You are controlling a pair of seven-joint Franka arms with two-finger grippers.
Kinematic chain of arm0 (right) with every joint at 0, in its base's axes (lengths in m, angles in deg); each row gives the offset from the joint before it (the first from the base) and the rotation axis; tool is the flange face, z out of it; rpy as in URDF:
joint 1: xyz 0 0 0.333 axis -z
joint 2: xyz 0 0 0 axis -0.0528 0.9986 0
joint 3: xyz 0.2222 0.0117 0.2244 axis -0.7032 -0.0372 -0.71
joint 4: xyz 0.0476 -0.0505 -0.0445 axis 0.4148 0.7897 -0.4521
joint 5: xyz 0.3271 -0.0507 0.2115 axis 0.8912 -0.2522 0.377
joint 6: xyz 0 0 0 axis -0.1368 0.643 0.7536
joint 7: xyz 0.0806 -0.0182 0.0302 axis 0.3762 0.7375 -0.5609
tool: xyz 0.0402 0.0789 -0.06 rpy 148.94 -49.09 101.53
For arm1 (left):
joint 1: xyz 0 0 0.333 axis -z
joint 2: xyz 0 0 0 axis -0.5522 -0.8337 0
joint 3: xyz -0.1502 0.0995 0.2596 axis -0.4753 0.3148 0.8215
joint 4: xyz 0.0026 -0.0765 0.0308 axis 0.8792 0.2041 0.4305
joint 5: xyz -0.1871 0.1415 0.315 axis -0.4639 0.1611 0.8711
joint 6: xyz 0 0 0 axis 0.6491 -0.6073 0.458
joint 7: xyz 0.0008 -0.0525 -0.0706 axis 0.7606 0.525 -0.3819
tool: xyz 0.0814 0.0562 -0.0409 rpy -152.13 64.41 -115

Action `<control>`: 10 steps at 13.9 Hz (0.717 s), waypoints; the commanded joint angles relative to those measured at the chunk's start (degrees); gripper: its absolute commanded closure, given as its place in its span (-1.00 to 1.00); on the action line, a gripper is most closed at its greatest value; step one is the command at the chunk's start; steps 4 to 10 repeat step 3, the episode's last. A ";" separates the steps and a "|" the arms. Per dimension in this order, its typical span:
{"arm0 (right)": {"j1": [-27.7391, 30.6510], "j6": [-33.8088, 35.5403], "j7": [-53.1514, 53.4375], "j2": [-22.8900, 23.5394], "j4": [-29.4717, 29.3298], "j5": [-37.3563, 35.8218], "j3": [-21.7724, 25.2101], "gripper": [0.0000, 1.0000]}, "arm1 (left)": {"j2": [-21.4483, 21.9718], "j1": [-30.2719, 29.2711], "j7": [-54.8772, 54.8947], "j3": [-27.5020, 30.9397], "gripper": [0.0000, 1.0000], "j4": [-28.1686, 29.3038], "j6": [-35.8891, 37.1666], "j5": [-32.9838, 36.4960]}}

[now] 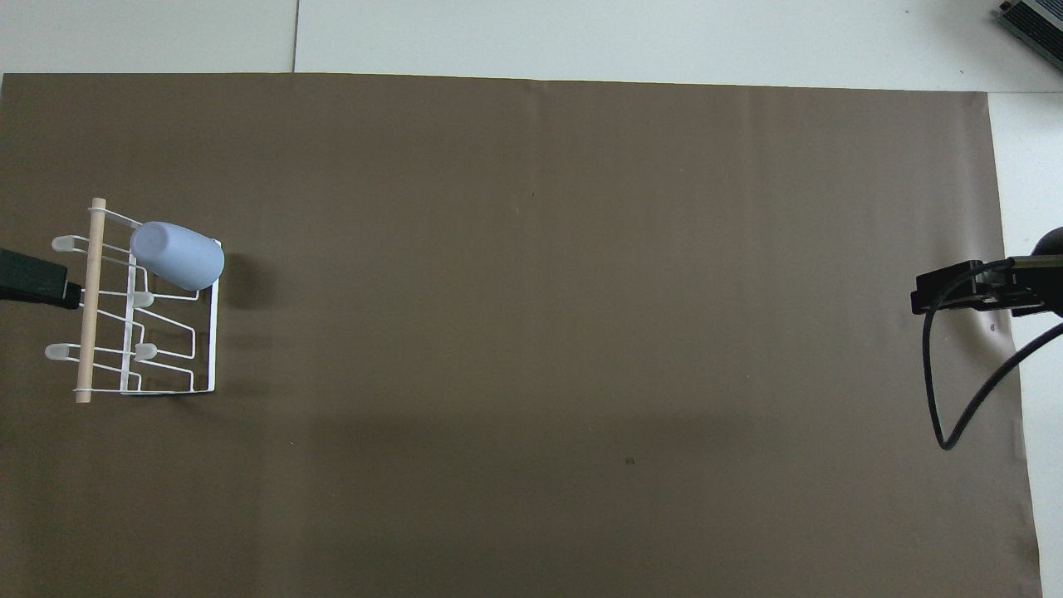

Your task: Hang cup on cup holder

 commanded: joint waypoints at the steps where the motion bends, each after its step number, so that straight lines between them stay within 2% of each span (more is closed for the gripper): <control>1: 0.07 -0.28 0.49 -1.29 1.57 0.54 -0.18 -1.00 | -1.57 1.43 -1.12 0.51 -1.00 -2.93 1.85 1.32; 10: 0.07 -0.19 0.49 -1.29 1.57 0.54 -0.18 -1.00 | -1.49 1.52 -1.12 0.51 -1.00 -2.84 1.42 1.32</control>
